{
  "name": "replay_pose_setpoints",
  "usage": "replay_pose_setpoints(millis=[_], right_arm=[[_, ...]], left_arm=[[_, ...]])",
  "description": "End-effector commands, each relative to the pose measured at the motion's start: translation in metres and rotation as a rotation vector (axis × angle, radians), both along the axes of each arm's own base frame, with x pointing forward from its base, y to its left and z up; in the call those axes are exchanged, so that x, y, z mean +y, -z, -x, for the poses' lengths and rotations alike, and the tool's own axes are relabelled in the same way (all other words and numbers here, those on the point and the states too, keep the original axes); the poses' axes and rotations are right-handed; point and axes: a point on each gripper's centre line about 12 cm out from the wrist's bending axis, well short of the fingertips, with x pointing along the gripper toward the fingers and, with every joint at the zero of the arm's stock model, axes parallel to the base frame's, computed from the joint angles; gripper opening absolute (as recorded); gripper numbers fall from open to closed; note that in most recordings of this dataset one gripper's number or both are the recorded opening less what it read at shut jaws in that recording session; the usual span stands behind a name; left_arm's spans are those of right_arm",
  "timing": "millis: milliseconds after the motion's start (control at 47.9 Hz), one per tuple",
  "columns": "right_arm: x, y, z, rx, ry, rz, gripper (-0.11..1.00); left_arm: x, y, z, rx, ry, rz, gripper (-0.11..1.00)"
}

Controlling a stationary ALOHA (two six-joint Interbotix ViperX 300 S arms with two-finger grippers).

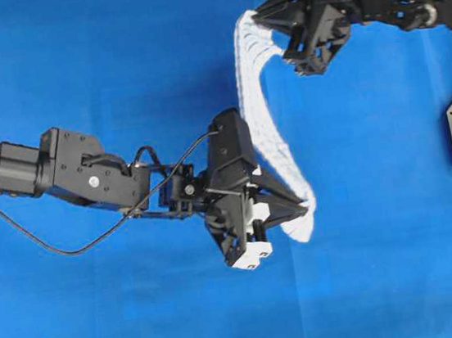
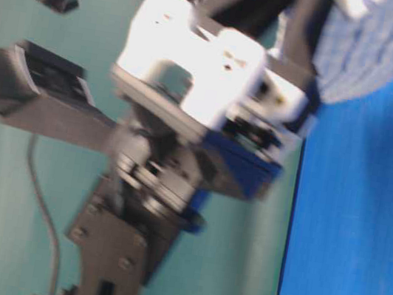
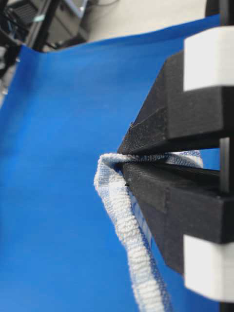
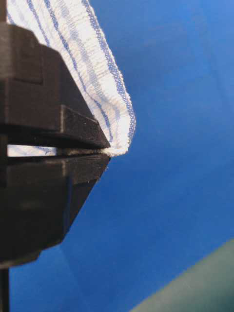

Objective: Fold the blue towel.
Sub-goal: 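Lift the strip and rotate it vertical, right gripper moving to the far side, then lay the strip down vertically, release, and move both grippers to its far end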

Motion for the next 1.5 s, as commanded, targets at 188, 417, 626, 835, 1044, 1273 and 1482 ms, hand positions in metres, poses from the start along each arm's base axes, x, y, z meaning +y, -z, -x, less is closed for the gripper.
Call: replay_pose_setpoints(millis=[188, 417, 626, 835, 1044, 1273, 1482], right_arm=[[-0.013, 0.009, -0.028, 0.022, -0.002, -0.002, -0.04], [-0.021, 0.025, -0.05, 0.054, -0.002, -0.019, -0.04], [-0.025, 0.03, -0.07, 0.055, -0.014, -0.019, -0.04], [-0.027, 0.033, -0.078, 0.056, -0.017, -0.02, -0.04], [-0.025, 0.037, -0.079, 0.065, -0.022, -0.023, -0.02], [-0.019, 0.039, -0.083, 0.072, -0.043, -0.021, 0.17], [-0.019, 0.037, -0.084, 0.059, -0.039, -0.007, 0.66]], left_arm=[[-0.001, 0.013, 0.021, 0.044, -0.05, 0.122, 0.03], [0.002, 0.03, 0.039, 0.089, -0.092, 0.2, 0.03], [0.004, 0.039, 0.055, 0.128, -0.109, 0.225, 0.03], [0.005, 0.049, 0.072, 0.174, -0.127, 0.254, 0.03], [0.004, 0.051, 0.076, 0.188, -0.136, 0.274, 0.03], [0.003, 0.052, 0.076, 0.21, -0.146, 0.293, 0.13], [-0.001, 0.051, 0.076, 0.214, -0.144, 0.305, 0.7]])
